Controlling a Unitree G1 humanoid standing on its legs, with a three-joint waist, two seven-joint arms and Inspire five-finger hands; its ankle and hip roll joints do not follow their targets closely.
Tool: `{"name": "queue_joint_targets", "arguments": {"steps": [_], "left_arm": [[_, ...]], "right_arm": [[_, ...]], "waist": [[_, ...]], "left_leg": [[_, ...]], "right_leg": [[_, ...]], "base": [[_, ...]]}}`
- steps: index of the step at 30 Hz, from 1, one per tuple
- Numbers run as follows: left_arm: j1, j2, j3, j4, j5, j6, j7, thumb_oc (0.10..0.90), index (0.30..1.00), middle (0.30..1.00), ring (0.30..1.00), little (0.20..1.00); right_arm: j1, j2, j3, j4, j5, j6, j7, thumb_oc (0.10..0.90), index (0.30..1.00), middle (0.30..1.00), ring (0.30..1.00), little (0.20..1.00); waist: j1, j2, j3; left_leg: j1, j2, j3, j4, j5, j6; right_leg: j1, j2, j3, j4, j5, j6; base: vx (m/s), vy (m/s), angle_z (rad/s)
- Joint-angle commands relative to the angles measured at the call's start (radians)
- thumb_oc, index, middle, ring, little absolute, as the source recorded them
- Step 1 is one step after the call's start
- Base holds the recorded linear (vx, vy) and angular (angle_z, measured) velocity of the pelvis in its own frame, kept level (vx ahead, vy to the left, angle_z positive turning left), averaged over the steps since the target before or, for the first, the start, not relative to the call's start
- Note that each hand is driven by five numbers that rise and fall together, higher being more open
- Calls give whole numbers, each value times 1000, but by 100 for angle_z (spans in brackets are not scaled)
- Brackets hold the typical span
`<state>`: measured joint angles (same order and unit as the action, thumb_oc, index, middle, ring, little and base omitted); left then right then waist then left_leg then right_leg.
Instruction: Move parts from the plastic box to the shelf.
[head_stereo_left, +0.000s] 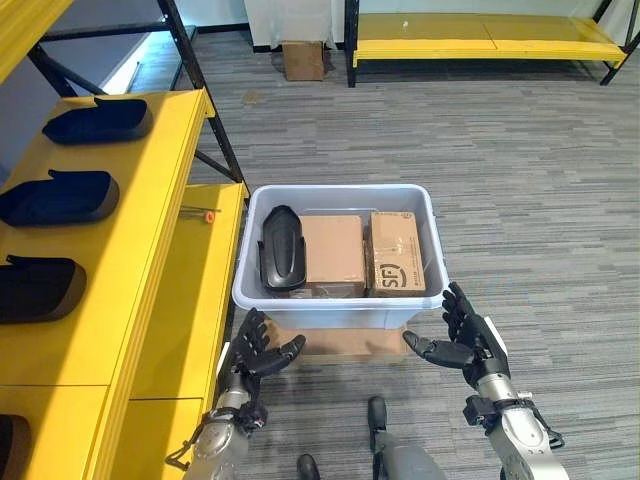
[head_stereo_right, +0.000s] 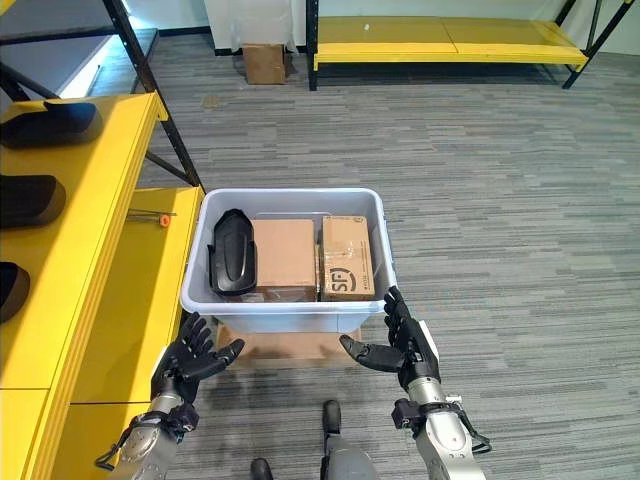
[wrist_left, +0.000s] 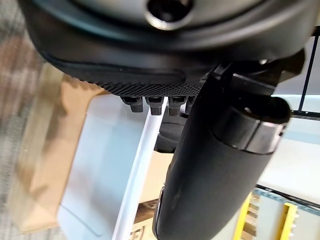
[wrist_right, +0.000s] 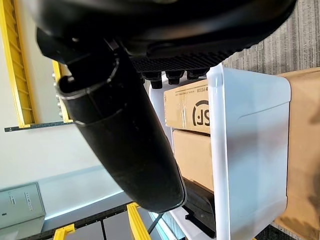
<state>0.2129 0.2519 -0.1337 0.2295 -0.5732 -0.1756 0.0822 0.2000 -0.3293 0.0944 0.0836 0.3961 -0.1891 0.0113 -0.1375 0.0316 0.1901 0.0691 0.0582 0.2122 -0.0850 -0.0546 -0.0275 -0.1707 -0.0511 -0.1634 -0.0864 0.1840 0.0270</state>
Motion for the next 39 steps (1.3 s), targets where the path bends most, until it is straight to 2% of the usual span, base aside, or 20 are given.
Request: {"name": "queue_joint_targets", "arguments": {"steps": [1, 3, 5, 6, 7, 9, 11, 12, 13, 14, 15, 17, 18, 19, 20, 24, 31, 34, 35, 39], "left_arm": [[-60, 14, 25, -78, 18, -84, -6, 900, 1000, 1000, 1000, 1000], [-67, 11, 25, -78, 12, -87, -8, 900, 1000, 1000, 1000, 1000], [-72, 11, 26, -82, 5, -88, -13, 900, 1000, 1000, 1000, 1000], [-70, 10, 27, -87, 1, -89, -14, 900, 1000, 1000, 1000, 1000], [-70, 11, 26, -91, 0, -90, -14, 900, 1000, 1000, 1000, 1000], [-71, 12, 26, -93, 0, -90, -12, 900, 1000, 1000, 1000, 1000], [-70, 5, 29, -91, -19, -86, -12, 900, 1000, 1000, 1000, 1000], [-66, 2, 30, -92, -31, -83, -15, 900, 1000, 1000, 1000, 1000], [-59, 2, 34, -98, -18, -87, -12, 900, 1000, 1000, 1000, 1000], [-58, 2, 34, -98, -17, -87, -11, 900, 1000, 1000, 1000, 1000], [-57, 2, 36, -97, 5, -93, -9, 900, 1000, 1000, 1000, 1000], [-59, -1, 33, -90, 8, -95, -10, 900, 1000, 1000, 1000, 1000], [-53, -3, 34, -86, 4, -98, -15, 900, 1000, 1000, 1000, 1000], [-49, -3, 32, -80, 3, -97, -18, 900, 1000, 1000, 1000, 1000], [-45, -3, 36, -85, 0, -100, -24, 900, 1000, 1000, 1000, 1000], [-49, 18, 31, -93, -2, -102, -31, 900, 1000, 1000, 1000, 1000], [-79, 50, 23, -97, 1, -97, -13, 900, 1000, 1000, 1000, 1000], [-85, 56, 23, -98, 2, -94, -11, 900, 1000, 1000, 1000, 1000], [-78, 59, 31, -102, -4, -92, -12, 900, 1000, 1000, 1000, 1000], [-73, 60, 40, -103, -3, -89, -14, 900, 1000, 1000, 1000, 1000]], "right_arm": [[-27, -27, -31, -132, 2, -104, 0, 900, 1000, 1000, 1000, 1000], [-34, -35, -31, -140, 5, -107, 0, 900, 1000, 1000, 1000, 1000], [-39, -50, -29, -148, 5, -110, 1, 900, 1000, 1000, 1000, 1000], [-38, -57, -25, -154, 11, -111, 7, 900, 1000, 1000, 1000, 1000], [-39, -68, -27, -157, 13, -112, 8, 900, 1000, 1000, 1000, 1000], [-36, -71, -30, -159, 10, -115, 7, 900, 1000, 1000, 1000, 1000], [-31, -62, -31, -150, 20, -112, 2, 900, 1000, 1000, 1000, 1000], [-29, -57, -28, -141, 32, -112, 0, 900, 1000, 1000, 1000, 1000], [-29, -58, -24, -137, 22, -115, -1, 900, 1000, 1000, 1000, 1000], [-28, -59, -23, -136, 22, -115, -1, 900, 1000, 1000, 1000, 1000], [-29, -62, -21, -126, 25, -118, -2, 900, 1000, 1000, 1000, 1000], [-25, -63, -29, -117, 27, -119, -3, 900, 1000, 1000, 1000, 1000], [-16, -64, -29, -120, 26, -116, 1, 900, 1000, 1000, 1000, 1000], [-14, -59, -21, -115, 26, -116, 9, 900, 1000, 1000, 1000, 1000], [-4, -54, -24, -121, 20, -113, 15, 900, 1000, 1000, 1000, 1000], [-7, -33, -18, -122, 11, -109, 16, 900, 1000, 1000, 1000, 1000], [-28, -9, 13, -131, -8, -95, 15, 900, 1000, 1000, 1000, 1000], [-30, -12, 8, -135, -22, -92, 12, 900, 1000, 1000, 1000, 1000], [-35, -20, 0, -147, -45, -90, 8, 900, 1000, 1000, 1000, 1000], [-44, -46, -3, -166, -105, -92, 2, 900, 1000, 1000, 1000, 1000]], "waist": [[-6, -6, -43], [-7, -1, -34], [-5, -6, -13], [3, -13, 5], [14, -37, 30], [18, -43, 38], [26, -54, 48], [32, -56, 46], [37, -37, 37], [40, -39, 40], [48, -21, 35], [43, -14, 34], [42, -12, 32], [44, -5, 25], [36, 8, 13], [34, 2, -1], [41, -48, -21], [44, -68, -32], [51, -84, -45], [59, -96, -54]], "left_leg": [[19, 86, -11, 77, 55, -80], [-8, 96, -27, 163, 76, -93], [-85, 101, -61, 346, 115, -103], [-129, 91, -87, 470, 145, -108], [-199, 46, -127, 607, 173, -111], [-229, 36, -145, 645, 169, -108], [-288, 69, -147, 560, 154, -89], [-288, 94, -164, 465, 150, -80], [-284, 162, -193, 234, 194, -83], [-266, 162, -186, 211, 204, -84], [-274, 214, -200, 56, 293, -116], [-270, 236, -177, 19, 325, -136], [-243, 244, -158, 20, 312, -140], [-216, 241, -156, 14, 288, -138], [-194, 244, -117, -2, 280, -154], [-146, 214, -63, -2, 239, -136], [-143, 140, -12, 30, 160, -85], [-154, 121, -6, 48, 137, -73], [-154, 111, -4, 42, 131, -67], [-145, 109, -7, 31, 130, -65]], "right_leg": [[38, -55, 19, 60, -107, 93], [52, -45, 23, 62, -125, 75], [78, -38, 26, 59, -141, 51], [94, -36, 30, 65, -153, 35], [106, -51, 39, 66, -157, 19], [108, -52, 45, 68, -163, 17], [121, -65, 67, 65, -171, 28], [131, -69, 84, 58, -176, 40], [131, -61, 106, 55, -191, 59], [135, -61, 109, 56, -194, 58], [143, -61, 130, 54, -208, 71], [158, -64, 137, 54, -217, 77], [165, -63, 145, 53, -223, 74], [170, -60, 154, 51, -230, 77], [174, -64, 169, 37, -221, 81], [191, -103, 192, 21, -200, 107], [178, -196, 208, 21, -169, 164], [169, -217, 202, 20, -154, 182], [166, -226, 190, 19, -146, 192], [173, -229, 179, 18, -145, 198]], "base": [[62, -128, 0], [54, -142, 4], [35, -176, 14], [35, -222, 19], [24, -156, 13], [29, -67, -22], [132, 36, -31], [280, 206, -17], [231, 171, -35], [296, 245, -55], [166, 117, -67], [185, 147, -64], [189, 163, -61], [200, 245, -57], [223, 307, -73], [158, 250, -54], [73, 179, -8], [61, 136, 1], [58, 71, -2], [32, 19, 2]]}}
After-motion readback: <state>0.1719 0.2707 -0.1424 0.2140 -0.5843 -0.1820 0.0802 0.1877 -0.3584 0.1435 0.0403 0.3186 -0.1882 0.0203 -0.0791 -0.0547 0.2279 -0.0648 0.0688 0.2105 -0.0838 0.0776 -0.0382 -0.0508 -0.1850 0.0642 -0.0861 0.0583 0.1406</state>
